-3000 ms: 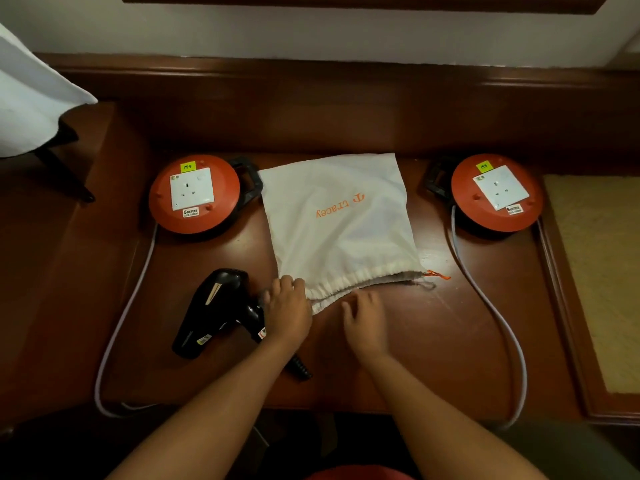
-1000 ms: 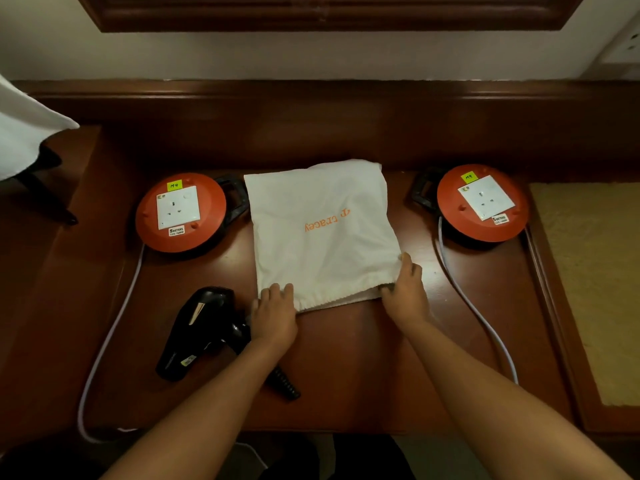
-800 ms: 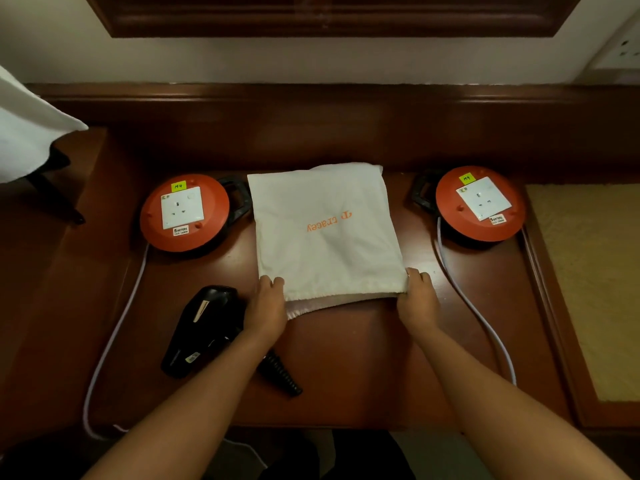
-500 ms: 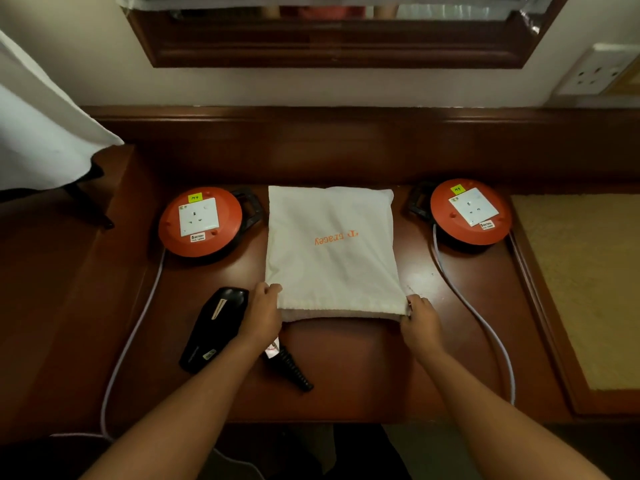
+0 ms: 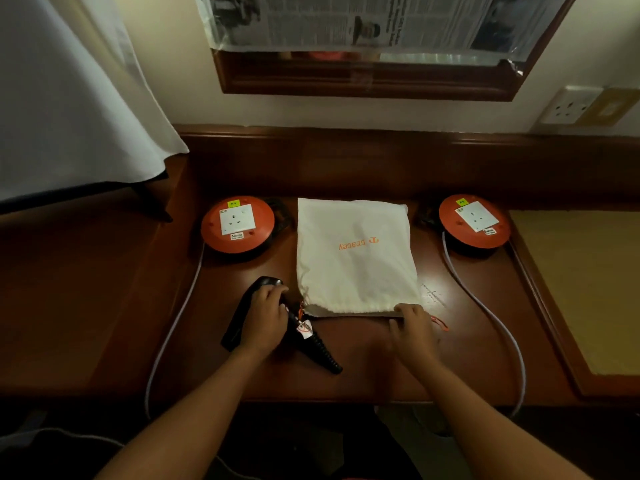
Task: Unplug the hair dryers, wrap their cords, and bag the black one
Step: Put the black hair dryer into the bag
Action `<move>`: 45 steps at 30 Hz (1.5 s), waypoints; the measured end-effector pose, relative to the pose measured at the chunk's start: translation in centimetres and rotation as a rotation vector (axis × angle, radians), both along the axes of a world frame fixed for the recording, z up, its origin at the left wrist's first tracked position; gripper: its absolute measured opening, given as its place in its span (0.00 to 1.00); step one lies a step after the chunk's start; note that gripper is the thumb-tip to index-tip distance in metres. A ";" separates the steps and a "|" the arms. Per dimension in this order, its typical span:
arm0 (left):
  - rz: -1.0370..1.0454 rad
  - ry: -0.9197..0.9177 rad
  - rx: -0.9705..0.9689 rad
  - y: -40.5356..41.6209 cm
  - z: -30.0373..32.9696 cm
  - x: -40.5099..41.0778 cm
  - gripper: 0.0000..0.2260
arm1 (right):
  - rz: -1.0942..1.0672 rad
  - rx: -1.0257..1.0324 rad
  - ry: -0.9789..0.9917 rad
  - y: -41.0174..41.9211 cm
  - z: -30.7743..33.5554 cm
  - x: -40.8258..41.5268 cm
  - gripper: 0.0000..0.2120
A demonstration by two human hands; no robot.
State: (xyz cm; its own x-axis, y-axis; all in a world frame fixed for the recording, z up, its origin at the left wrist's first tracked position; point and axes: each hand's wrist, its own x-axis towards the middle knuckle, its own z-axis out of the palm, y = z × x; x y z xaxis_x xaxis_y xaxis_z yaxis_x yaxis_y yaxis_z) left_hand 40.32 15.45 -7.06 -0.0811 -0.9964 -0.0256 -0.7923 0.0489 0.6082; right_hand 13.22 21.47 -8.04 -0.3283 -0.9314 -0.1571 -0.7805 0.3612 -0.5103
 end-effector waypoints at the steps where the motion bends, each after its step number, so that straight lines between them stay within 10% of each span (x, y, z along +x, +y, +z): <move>1: 0.019 0.001 -0.023 0.3 0.0 0.7 0.16 | 0.035 0.011 -0.019 0.1 0.1 1.2 0.16; 12: 0.223 0.147 0.183 0.6 -1.9 5.2 0.26 | 0.392 0.266 -0.177 -1.6 -2.1 11.6 0.22; 25: 0.232 0.376 0.415 -1.1 -4.9 6.8 0.38 | 0.256 0.261 -0.204 -4.0 -5.2 15.9 0.33; 45: 0.050 0.440 0.352 0.2 -4.3 10.4 0.21 | 0.125 0.148 -0.213 -1.4 -4.0 18.6 0.28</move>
